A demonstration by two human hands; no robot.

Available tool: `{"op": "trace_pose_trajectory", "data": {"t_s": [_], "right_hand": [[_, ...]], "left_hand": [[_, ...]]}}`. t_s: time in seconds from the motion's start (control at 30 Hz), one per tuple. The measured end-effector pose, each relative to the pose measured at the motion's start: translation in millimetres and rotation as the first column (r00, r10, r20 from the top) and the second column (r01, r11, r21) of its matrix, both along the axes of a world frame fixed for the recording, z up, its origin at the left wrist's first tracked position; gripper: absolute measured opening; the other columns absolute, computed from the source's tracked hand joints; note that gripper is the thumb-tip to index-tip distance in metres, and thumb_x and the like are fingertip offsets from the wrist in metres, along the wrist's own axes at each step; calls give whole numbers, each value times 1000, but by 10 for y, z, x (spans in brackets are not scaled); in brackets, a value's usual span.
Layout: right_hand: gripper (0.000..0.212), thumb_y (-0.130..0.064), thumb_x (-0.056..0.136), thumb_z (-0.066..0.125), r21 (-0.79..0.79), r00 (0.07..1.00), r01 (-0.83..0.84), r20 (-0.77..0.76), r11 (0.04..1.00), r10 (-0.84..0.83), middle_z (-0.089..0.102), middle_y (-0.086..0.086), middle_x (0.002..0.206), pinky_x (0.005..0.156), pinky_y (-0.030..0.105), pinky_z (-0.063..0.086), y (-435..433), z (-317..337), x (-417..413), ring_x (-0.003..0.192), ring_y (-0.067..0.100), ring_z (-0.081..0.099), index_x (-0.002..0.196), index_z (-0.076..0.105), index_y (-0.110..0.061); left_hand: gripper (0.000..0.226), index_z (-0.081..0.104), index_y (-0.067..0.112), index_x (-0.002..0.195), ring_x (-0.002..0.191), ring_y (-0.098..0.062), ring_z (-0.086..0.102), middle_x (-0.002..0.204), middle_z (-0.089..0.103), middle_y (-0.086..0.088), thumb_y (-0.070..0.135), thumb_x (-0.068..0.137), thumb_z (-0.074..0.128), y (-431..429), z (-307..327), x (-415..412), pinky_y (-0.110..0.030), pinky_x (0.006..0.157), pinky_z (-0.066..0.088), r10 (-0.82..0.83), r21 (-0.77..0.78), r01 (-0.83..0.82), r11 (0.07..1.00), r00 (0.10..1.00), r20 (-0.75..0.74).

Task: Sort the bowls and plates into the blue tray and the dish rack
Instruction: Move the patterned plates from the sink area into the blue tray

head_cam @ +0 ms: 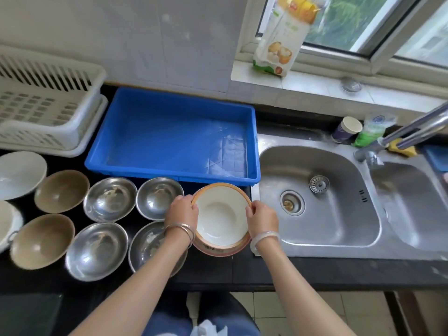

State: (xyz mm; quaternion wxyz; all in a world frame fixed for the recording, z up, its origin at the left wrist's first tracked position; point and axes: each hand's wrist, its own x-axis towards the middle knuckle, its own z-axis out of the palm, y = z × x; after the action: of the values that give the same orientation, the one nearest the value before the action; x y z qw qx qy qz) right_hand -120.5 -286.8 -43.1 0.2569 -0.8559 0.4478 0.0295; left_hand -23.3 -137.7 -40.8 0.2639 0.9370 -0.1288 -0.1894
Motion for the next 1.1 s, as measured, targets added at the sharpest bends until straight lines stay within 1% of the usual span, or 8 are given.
{"op": "trace_pose_trajectory", "data": {"t_s": [0.1, 0.23, 0.37, 0.57, 0.73, 0.87, 0.97, 1.1], "right_hand": [[18, -22, 93, 51, 29, 1000, 21, 18, 999, -22, 63, 7, 80, 62, 25, 32, -67, 76, -32, 69, 21, 47, 84, 61, -9], [17, -17, 88, 52, 36, 991, 79, 106, 996, -82, 65, 11, 77, 60, 28, 31, -230, 240, -112, 69, 25, 48, 79, 62, -6], [17, -16, 86, 53, 12, 973, 156, 169, 988, -155, 59, 4, 66, 50, 26, 30, -444, 430, -290, 63, 22, 48, 73, 62, -9], [19, -19, 87, 55, -29, 958, 255, 144, 967, -248, 60, 4, 69, 61, 28, 33, -735, 534, -703, 70, 23, 50, 76, 65, -8], [19, -19, 89, 55, 32, 940, 320, 110, 947, -322, 61, 4, 70, 61, 28, 34, -827, 385, -1091, 70, 24, 52, 78, 66, -7], [22, -21, 90, 55, 116, 920, 371, 89, 921, -382, 62, 3, 67, 49, 23, 35, -857, 223, -1314, 65, 22, 54, 78, 66, -6], [21, -22, 90, 55, 161, 903, 401, 99, 902, -419, 64, 3, 69, 51, 22, 38, -874, 110, -1414, 65, 20, 57, 78, 66, -9], [19, -25, 88, 58, 178, 890, 425, 99, 887, -446, 66, 2, 73, 55, 23, 40, -907, 12, -1462, 68, 18, 59, 81, 67, -10]], "left_hand": [[19, 63, 5, 88, 78, -24, 54, 91, 63, -13, 13, 90, 46, -34, 58, 37, -33, 65, 44, -29, -17, 29, 999, 999, 15], [19, 65, 7, 84, 82, -30, 60, 87, 66, -12, 14, 86, 47, -208, 227, 96, -38, 71, 51, -77, -57, 78, 995, 997, 19], [9, 62, 15, 84, 79, -24, 61, 84, 69, -3, 18, 83, 54, -457, 364, 59, -26, 62, 41, -84, -123, 80, 989, 996, -23], [5, 58, 19, 81, 73, -20, 59, 81, 68, -2, 22, 83, 60, -826, 361, -251, -26, 64, 42, -163, -189, 143, 972, 982, -94], [9, 63, 13, 90, 75, -19, 59, 85, 68, -3, 20, 85, 61, -1026, 225, -575, -25, 64, 44, -233, -187, 207, 960, 963, -132], [7, 63, 12, 89, 72, -18, 57, 75, 62, 1, 17, 83, 63, -1105, 129, -756, -26, 65, 46, -246, -158, 222, 962, 957, -154], [7, 63, 12, 88, 69, -17, 56, 69, 56, 6, 18, 84, 63, -1151, 79, -845, -26, 63, 46, -240, -165, 213, 963, 957, -162], [9, 64, 13, 92, 72, -15, 55, 76, 59, 4, 17, 84, 63, -1176, 17, -888, -24, 65, 42, -246, -150, 220, 964, 952, -180]]}}
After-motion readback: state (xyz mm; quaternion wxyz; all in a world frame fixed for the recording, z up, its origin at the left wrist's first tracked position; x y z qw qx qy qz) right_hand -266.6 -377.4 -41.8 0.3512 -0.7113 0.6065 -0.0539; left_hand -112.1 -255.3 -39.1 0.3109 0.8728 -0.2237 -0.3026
